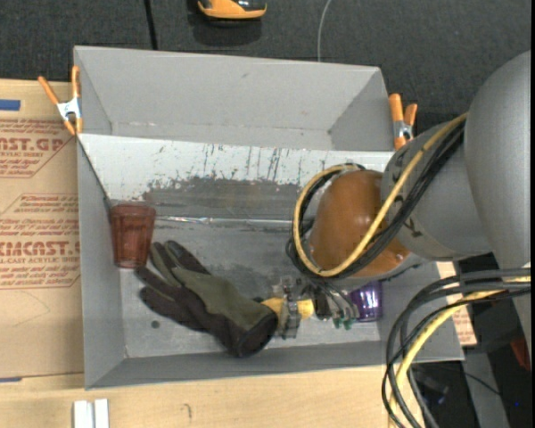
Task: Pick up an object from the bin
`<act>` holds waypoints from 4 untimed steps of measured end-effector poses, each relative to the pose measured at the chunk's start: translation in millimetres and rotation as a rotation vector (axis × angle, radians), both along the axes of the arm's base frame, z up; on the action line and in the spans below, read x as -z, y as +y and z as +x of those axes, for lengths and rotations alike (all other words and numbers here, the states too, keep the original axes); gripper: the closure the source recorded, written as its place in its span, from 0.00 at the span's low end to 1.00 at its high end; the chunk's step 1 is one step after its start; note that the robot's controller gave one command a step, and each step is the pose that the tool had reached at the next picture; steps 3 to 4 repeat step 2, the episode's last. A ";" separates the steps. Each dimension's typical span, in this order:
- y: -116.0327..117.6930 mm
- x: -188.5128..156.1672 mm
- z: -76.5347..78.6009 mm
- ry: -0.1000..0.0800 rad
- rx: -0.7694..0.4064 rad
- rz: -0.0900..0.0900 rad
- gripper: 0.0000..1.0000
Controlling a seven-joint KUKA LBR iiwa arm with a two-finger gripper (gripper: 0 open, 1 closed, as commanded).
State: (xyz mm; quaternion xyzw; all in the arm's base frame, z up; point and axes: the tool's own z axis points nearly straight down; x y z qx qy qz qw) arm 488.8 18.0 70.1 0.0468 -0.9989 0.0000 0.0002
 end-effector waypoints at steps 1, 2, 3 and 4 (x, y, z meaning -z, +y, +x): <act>-5.7 0.1 -0.1 0.000 -0.007 0.000 1.00; -31.3 -99.4 23.3 -0.002 -0.015 0.000 1.00; -31.3 -99.4 23.3 -0.002 -0.015 0.000 1.00; -31.3 -99.4 23.3 -0.002 -0.015 0.000 1.00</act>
Offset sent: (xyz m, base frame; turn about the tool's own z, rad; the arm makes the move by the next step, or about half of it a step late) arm 0.0229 -0.0316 0.0998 -0.0150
